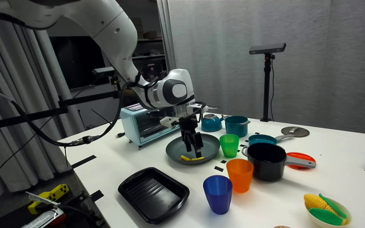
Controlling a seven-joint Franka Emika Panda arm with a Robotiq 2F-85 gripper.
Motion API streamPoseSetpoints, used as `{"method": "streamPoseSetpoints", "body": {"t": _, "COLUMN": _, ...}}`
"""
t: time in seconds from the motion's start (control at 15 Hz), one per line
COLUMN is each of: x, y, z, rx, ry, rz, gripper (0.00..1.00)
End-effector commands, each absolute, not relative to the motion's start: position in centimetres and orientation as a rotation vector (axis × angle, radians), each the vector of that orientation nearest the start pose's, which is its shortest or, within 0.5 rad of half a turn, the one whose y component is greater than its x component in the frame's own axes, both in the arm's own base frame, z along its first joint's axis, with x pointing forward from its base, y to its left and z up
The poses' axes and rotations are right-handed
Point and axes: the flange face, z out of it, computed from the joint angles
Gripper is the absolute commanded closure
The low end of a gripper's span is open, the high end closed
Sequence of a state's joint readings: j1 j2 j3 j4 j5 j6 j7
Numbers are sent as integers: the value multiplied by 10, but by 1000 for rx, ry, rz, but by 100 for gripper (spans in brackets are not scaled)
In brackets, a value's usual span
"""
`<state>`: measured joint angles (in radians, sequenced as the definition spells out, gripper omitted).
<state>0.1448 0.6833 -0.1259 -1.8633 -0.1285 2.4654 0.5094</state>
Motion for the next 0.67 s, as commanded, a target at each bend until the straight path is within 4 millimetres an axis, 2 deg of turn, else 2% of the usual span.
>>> {"method": "streamPoseSetpoints", "body": {"t": 0.0, "x": 628, "y": 12, "z": 144, "rx": -3238, "ry": 594, "rz": 32, "gripper": 0}}
{"method": "streamPoseSetpoints", "body": {"t": 0.6, "x": 632, "y": 14, "z": 136, "rx": -3221, "ry": 600, "rz": 5, "gripper": 0}}
